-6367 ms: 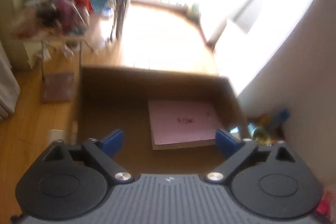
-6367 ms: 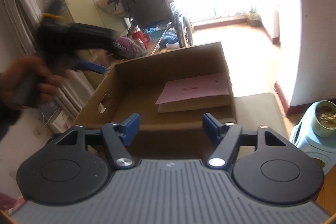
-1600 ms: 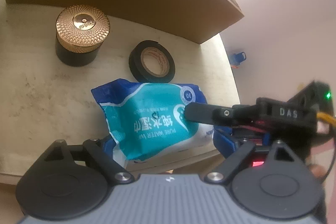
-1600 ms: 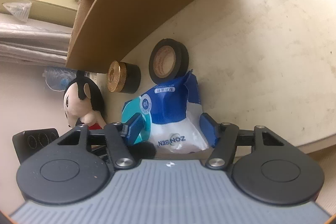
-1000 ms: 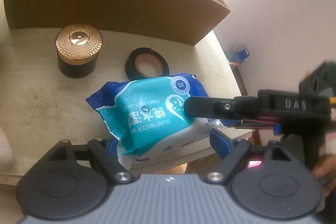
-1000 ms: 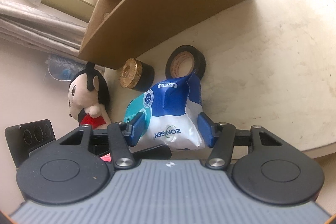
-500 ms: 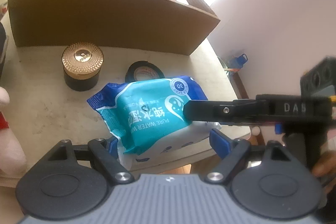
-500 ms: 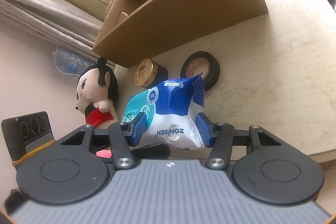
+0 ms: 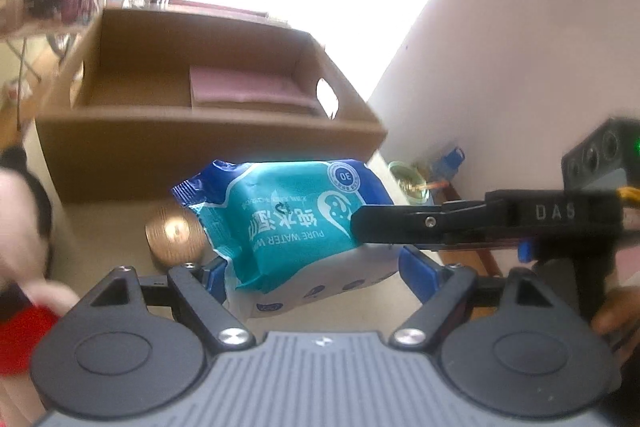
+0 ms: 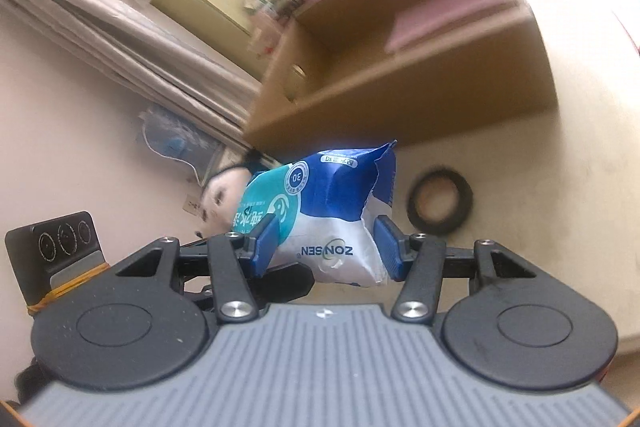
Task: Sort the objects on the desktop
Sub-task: 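Carry the wet-wipes pack with the left gripper over the cardboard box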
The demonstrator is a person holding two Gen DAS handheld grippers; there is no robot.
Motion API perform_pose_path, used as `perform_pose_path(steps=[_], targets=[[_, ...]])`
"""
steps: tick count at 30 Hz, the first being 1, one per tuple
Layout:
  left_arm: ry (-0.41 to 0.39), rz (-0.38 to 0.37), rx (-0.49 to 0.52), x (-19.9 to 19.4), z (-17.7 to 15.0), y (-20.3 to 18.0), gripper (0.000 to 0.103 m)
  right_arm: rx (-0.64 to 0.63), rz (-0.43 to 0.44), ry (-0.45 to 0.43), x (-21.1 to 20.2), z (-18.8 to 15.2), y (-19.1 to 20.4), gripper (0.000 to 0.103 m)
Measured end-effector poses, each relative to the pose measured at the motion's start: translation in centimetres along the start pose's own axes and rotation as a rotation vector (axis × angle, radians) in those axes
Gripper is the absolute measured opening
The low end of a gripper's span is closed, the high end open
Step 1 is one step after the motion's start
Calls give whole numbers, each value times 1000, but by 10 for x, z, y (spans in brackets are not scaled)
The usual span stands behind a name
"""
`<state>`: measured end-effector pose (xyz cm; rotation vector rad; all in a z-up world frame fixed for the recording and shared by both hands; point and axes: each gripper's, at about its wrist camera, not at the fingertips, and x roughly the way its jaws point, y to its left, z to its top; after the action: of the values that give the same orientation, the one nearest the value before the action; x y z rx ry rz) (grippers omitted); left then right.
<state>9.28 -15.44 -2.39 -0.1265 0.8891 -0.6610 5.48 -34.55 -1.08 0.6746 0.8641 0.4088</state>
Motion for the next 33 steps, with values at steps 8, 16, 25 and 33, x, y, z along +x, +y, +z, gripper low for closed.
perform_pose_path(steps=[8, 16, 25, 33], targets=[[-101, 17, 43, -6, 52, -6, 85, -64, 38, -78, -10, 47, 24, 52], [-108, 8, 44, 7, 101, 11, 85, -88, 28, -86, 4, 107, 29, 52], [34, -22, -2, 78, 143, 40, 85, -53, -41, 2, 50, 173, 0, 52], [251, -86, -43, 173, 162, 64, 85, -46, -209, 135, 89, 204, -42, 52]])
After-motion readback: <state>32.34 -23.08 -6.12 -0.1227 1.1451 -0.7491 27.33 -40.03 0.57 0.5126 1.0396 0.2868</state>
